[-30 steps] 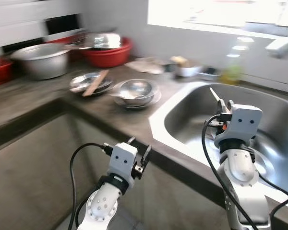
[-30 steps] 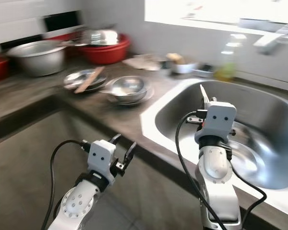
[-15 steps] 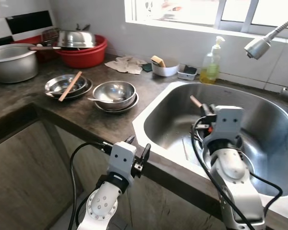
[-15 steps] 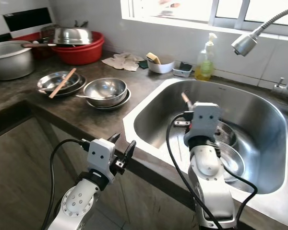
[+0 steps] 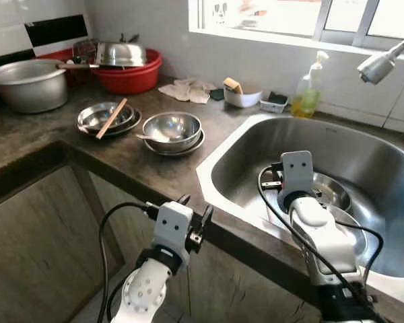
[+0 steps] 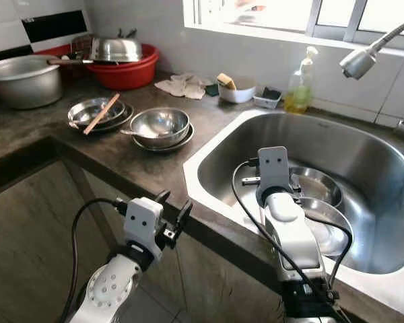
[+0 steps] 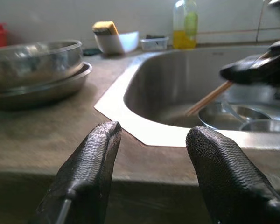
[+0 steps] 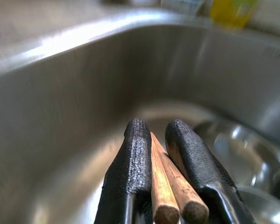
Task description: Kitchen organization
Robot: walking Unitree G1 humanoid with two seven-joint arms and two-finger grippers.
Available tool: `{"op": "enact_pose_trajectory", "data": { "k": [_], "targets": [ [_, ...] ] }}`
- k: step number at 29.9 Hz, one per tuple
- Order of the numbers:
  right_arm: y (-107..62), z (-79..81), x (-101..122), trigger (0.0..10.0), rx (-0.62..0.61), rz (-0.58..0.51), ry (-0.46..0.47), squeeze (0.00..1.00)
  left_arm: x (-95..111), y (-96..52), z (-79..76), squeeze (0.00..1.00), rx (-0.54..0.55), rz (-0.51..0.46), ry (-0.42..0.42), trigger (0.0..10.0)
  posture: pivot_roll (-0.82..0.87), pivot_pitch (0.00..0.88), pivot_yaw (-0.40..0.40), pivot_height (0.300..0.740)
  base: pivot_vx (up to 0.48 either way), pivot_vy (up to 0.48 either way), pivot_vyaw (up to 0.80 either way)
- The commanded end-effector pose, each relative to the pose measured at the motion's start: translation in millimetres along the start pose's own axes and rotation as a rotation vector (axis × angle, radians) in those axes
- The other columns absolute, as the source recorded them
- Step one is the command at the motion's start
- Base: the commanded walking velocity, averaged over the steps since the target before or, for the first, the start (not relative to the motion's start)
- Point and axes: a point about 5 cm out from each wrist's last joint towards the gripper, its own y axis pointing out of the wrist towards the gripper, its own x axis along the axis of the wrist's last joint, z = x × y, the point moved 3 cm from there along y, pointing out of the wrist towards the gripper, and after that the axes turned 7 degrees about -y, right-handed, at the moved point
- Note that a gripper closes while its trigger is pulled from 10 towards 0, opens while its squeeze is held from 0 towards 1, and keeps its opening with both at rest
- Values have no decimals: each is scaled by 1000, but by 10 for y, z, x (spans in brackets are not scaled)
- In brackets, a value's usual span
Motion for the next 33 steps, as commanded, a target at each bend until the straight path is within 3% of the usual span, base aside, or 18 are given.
{"op": "enact_pose_trajectory", "data": {
  "k": [1, 2, 4, 5, 9, 17, 18, 21, 23, 27, 31, 33],
  "targets": [
    [35, -2, -43, 10000, 11, 45, 10, 0, 35, -22, -20, 0, -7, -3, -12, 10000, 53, 52, -24, 740, 0, 0, 0],
    [55, -17, -106, 10000, 13, 83, 6, 63, 26, -47, -30, 0, -7, 3, -16, 10000, 56, 56, -27, 740, 0, 0, 0],
    [60, -30, -120, 10000, 8, 91, 6, 63, 23, -55, -32, 0, -7, 5, -17, 10000, 56, 56, -27, 740, 0, 0, 0],
    [57, -35, -118, 10000, 9, 88, 5, 1000, 19, -68, -35, 0, -7, 8, -18, 10000, 57, 61, -25, 740, 0, 0, 0],
    [59, -38, -104, 10000, 12, 85, 10, 1000, 15, -81, -41, 0, -7, 11, -20, 10000, 57, 61, -26, 740, 0, 0, 0],
    [41, -173, 133, 10000, -68, -46, 48, 1000, 11, -77, -57, 0, -13, 17, -25, 10000, 54, 53, -25, 740, 0, 0, 0],
    [5, -206, 218, 10000, -90, -98, 61, 0, 10, -68, -56, 0, -14, 17, -25, 10000, 52, 41, -26, 740, 0, 0, 0],
    [-230, -267, 470, 10000, -137, -280, 111, 0, 4, -48, -47, 0, -15, 17, -22, 10000, 49, 25, -23, 740, 0, 0, 0],
    [-290, -269, 508, 10000, -141, -312, 111, 0, 4, -46, -45, 0, -15, 17, -21, 10000, 49, 25, -23, 740, 0, 0, 0],
    [-352, -255, 527, 10000, -139, -337, 114, 0, -2, -40, -40, 0, -15, 18, -20, 10000, 40, 15, -18, 740, 0, 0, 0],
    [-701, -137, 423, 10000, -95, -422, 147, 0, 0, -15, -47, 0, -32, 13, -31, 10000, 22, 0, -3, 740, 0, 0, 0],
    [-751, -123, 361, 10000, -89, -418, 162, 0, -7, -12, -52, 0, -38, 13, -33, 10000, 18, 0, -1, 740, 0, 0, 0]
  ]
}}
